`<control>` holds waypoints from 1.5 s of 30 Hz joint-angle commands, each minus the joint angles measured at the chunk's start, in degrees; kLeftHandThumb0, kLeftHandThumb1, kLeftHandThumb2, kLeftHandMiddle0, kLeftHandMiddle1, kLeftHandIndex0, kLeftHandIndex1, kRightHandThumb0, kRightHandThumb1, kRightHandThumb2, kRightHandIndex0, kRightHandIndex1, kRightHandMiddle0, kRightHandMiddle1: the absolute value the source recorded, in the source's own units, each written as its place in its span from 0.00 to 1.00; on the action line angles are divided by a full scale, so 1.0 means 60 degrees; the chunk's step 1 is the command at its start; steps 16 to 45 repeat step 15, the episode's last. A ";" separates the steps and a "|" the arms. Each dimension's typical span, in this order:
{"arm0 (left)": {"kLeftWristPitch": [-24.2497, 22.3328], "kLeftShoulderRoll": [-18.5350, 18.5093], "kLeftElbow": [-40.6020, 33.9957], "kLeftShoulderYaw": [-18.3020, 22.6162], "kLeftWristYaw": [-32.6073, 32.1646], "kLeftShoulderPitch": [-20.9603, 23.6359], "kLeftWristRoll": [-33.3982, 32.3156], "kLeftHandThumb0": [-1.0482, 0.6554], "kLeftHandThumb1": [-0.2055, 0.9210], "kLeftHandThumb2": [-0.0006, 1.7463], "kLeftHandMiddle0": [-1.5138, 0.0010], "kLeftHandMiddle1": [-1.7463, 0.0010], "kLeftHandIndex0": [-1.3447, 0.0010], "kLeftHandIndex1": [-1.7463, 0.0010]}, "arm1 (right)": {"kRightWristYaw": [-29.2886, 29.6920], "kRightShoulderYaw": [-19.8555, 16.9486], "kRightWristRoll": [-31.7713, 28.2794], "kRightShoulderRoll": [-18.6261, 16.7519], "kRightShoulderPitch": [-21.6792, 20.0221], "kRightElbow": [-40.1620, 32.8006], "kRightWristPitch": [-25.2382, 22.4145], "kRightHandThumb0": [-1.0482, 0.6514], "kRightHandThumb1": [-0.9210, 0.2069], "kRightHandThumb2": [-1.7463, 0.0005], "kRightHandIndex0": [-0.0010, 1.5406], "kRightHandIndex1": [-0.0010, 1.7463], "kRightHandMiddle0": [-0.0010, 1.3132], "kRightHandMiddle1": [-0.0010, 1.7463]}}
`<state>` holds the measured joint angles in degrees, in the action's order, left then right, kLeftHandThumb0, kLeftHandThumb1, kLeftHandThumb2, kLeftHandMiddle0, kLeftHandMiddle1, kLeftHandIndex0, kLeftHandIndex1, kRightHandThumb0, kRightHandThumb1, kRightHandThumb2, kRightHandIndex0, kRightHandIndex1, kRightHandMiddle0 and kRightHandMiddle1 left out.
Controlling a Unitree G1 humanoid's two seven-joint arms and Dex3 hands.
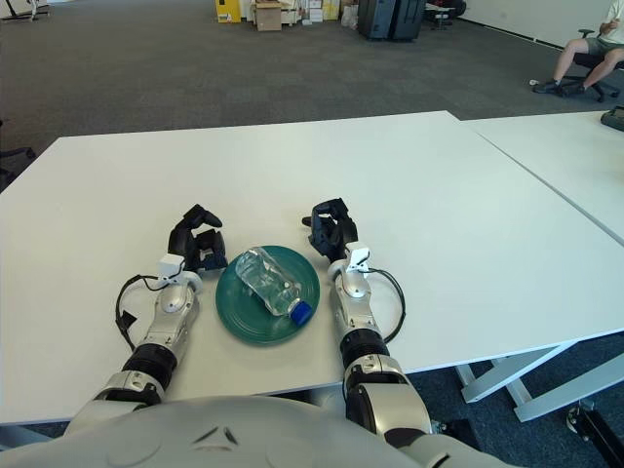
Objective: Put the bottle into the plate.
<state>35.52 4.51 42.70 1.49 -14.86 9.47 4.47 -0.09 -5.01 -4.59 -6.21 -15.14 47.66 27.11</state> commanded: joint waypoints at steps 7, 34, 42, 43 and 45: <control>0.0121 0.0026 0.0307 -0.0051 -0.0977 0.0018 0.0690 0.27 0.24 0.93 0.14 0.00 0.39 0.00 | 0.0035 -0.0020 0.0288 0.0136 0.0243 0.0931 0.0631 0.40 0.15 0.57 0.24 0.69 0.22 1.00; 0.0043 0.0083 0.0322 -0.0106 -0.1326 0.0016 0.0895 0.27 0.24 0.93 0.14 0.00 0.39 0.00 | 0.0002 0.0147 0.0697 0.0366 0.0146 0.1456 0.1423 0.40 0.14 0.58 0.24 0.71 0.22 1.00; 0.0043 0.0083 0.0322 -0.0106 -0.1326 0.0016 0.0895 0.27 0.24 0.93 0.14 0.00 0.39 0.00 | 0.0002 0.0147 0.0697 0.0366 0.0146 0.1456 0.1423 0.40 0.14 0.58 0.24 0.71 0.22 1.00; 0.0043 0.0083 0.0322 -0.0106 -0.1326 0.0016 0.0895 0.27 0.24 0.93 0.14 0.00 0.39 0.00 | 0.0002 0.0147 0.0697 0.0366 0.0146 0.1456 0.1423 0.40 0.14 0.58 0.24 0.71 0.22 1.00; 0.0043 0.0083 0.0322 -0.0106 -0.1326 0.0016 0.0895 0.27 0.24 0.93 0.14 0.00 0.39 0.00 | 0.0002 0.0147 0.0697 0.0366 0.0146 0.1456 0.1423 0.40 0.14 0.58 0.24 0.71 0.22 1.00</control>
